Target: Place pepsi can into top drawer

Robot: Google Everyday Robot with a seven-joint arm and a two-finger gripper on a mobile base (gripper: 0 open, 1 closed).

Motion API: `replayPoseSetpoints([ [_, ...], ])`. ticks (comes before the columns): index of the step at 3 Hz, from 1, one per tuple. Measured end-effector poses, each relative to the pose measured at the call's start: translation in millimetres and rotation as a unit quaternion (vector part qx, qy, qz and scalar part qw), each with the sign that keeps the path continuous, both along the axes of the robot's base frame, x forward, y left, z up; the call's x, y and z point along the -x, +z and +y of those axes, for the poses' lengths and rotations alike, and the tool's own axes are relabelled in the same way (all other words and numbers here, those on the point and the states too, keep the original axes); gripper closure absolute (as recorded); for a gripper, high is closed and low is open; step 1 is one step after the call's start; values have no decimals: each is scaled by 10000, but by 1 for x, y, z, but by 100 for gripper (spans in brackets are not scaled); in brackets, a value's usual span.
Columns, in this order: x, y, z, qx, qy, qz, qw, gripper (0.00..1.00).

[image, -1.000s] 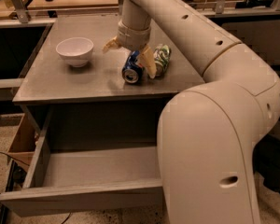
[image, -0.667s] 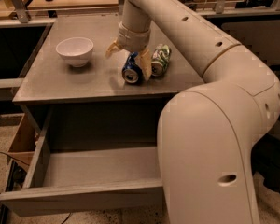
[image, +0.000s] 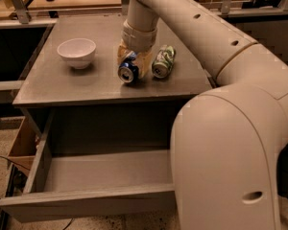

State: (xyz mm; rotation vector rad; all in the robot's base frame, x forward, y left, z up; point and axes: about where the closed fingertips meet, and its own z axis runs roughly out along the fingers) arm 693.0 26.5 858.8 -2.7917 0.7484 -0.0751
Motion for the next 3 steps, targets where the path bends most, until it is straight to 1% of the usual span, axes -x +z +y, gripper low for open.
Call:
replayPoseSetpoints([
  [1, 19, 22, -4, 37, -19, -198, 9998, 88],
  [2, 52, 48, -5, 94, 67, -359, 9993, 100],
  [3, 90, 64, -6, 168, 203, -405, 9988, 100],
])
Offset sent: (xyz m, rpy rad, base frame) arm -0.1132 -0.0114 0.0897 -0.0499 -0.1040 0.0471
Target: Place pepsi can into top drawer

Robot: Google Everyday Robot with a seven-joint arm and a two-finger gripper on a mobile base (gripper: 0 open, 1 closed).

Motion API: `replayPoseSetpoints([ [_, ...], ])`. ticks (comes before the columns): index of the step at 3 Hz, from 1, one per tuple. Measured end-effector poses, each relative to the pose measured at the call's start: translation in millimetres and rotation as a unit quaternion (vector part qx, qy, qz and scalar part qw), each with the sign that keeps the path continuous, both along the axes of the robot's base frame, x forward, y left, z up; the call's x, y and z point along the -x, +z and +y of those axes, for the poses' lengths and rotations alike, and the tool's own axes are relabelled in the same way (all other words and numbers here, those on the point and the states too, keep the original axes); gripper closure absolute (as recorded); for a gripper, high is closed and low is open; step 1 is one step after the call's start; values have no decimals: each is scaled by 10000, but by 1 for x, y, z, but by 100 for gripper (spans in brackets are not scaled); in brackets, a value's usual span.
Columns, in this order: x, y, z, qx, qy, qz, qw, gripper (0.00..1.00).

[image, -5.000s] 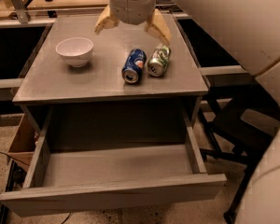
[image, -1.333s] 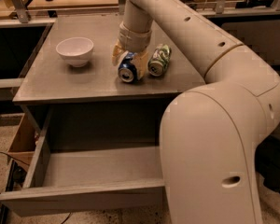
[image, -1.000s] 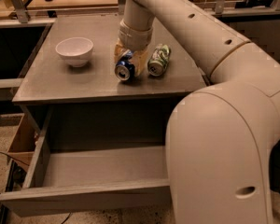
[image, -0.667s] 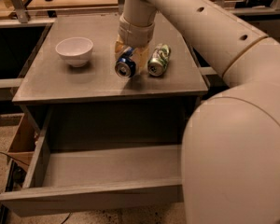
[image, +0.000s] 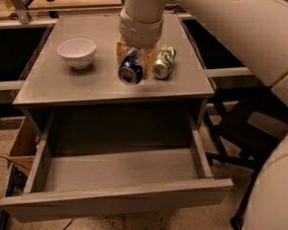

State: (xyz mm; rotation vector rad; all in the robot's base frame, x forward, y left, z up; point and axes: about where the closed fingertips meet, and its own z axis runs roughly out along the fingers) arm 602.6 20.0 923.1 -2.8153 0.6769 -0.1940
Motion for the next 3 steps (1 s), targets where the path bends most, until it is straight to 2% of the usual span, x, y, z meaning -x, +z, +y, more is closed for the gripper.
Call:
replayPoseSetpoints([
  [1, 36, 3, -1, 21, 124, 42, 9999, 100],
  [2, 66, -10, -5, -67, 93, 255, 9996, 100],
  [3, 87, -35, -11, -354, -190, 629, 9972, 100],
])
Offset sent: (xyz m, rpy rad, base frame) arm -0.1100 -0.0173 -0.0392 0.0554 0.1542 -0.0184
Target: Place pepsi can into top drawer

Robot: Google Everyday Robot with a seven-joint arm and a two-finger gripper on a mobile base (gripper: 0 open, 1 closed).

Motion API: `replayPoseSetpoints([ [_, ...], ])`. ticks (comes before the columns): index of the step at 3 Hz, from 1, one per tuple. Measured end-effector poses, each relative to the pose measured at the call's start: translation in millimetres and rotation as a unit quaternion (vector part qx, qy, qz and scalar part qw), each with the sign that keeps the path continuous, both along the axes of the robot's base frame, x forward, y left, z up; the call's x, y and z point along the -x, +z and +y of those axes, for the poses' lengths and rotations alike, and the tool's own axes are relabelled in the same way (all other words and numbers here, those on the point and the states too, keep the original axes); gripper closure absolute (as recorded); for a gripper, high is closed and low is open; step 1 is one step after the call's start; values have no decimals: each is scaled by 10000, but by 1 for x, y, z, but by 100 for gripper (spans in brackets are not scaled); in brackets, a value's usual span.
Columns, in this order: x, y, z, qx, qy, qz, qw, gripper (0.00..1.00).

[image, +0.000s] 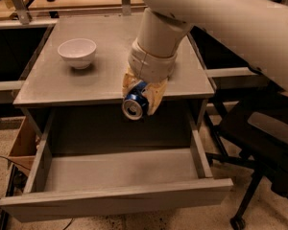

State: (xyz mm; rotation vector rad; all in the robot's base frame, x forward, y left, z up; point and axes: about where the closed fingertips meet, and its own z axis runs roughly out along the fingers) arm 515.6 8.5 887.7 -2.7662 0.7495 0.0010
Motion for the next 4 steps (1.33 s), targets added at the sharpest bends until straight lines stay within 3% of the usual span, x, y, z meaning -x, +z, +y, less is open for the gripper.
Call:
replayPoseSetpoints([
  [1, 16, -37, -8, -348, -410, 508, 9973, 100],
  [2, 13, -57, -8, -621, -567, 640, 9944, 100],
  [4, -5, -93, -12, -1140, -1061, 797, 9846, 100],
])
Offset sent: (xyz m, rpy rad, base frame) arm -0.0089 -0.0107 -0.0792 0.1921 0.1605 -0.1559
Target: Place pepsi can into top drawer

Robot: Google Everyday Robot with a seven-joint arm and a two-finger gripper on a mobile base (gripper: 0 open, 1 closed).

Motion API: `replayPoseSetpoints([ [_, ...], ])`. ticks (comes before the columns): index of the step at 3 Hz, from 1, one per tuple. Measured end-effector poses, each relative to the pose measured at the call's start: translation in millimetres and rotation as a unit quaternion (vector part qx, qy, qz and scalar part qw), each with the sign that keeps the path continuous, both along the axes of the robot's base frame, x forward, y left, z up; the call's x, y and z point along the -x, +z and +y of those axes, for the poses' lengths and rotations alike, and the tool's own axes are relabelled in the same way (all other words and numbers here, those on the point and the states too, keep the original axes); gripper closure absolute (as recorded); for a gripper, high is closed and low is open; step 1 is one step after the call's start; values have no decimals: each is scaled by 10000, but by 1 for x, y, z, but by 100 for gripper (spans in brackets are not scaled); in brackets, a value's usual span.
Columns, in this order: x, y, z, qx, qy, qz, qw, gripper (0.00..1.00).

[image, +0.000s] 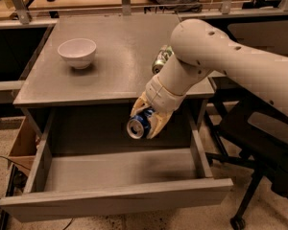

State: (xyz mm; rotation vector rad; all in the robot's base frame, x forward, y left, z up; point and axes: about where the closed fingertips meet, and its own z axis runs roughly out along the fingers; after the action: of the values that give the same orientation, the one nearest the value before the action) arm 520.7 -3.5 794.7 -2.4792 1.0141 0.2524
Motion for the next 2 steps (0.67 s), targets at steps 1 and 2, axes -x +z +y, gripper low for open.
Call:
replayPoseSetpoints([
  [1, -4, -12, -5, -116, -164, 169, 9997, 100],
  [2, -10, -32, -17, -291, -261, 588, 9975, 100],
])
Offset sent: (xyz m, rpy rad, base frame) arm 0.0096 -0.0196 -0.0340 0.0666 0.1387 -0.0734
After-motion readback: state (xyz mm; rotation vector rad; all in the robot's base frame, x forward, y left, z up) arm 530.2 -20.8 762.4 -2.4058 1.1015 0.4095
